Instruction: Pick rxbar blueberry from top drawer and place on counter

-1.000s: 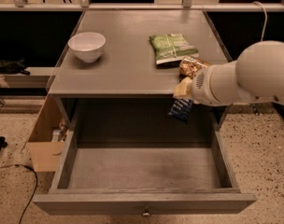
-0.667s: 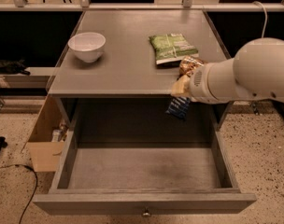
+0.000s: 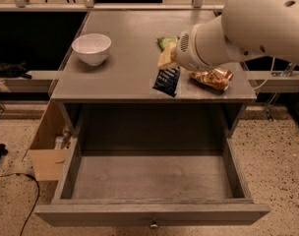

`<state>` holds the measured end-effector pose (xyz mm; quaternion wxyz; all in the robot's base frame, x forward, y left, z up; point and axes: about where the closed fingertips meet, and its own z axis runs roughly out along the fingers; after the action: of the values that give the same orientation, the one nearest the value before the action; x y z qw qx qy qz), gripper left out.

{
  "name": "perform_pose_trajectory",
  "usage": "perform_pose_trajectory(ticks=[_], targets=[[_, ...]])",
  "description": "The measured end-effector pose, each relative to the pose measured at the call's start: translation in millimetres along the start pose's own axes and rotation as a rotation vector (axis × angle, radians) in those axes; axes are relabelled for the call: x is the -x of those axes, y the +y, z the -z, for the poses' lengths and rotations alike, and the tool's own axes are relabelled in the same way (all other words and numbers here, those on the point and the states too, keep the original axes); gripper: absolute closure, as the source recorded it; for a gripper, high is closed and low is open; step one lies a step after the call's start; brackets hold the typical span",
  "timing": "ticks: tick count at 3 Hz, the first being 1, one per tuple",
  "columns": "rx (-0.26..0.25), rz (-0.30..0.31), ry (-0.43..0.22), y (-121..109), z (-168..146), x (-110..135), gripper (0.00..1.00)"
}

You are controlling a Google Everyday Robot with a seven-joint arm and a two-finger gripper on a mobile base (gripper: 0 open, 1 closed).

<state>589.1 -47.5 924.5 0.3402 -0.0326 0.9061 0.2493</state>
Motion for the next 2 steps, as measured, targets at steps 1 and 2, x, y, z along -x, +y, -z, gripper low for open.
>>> perform_pose_trajectory(ticks=[1, 2], targets=[[-0.003, 0.001, -0.001, 0, -1, 2, 1.00], [-0.019, 0.012, -0.020, 1, -1, 21, 1.00]])
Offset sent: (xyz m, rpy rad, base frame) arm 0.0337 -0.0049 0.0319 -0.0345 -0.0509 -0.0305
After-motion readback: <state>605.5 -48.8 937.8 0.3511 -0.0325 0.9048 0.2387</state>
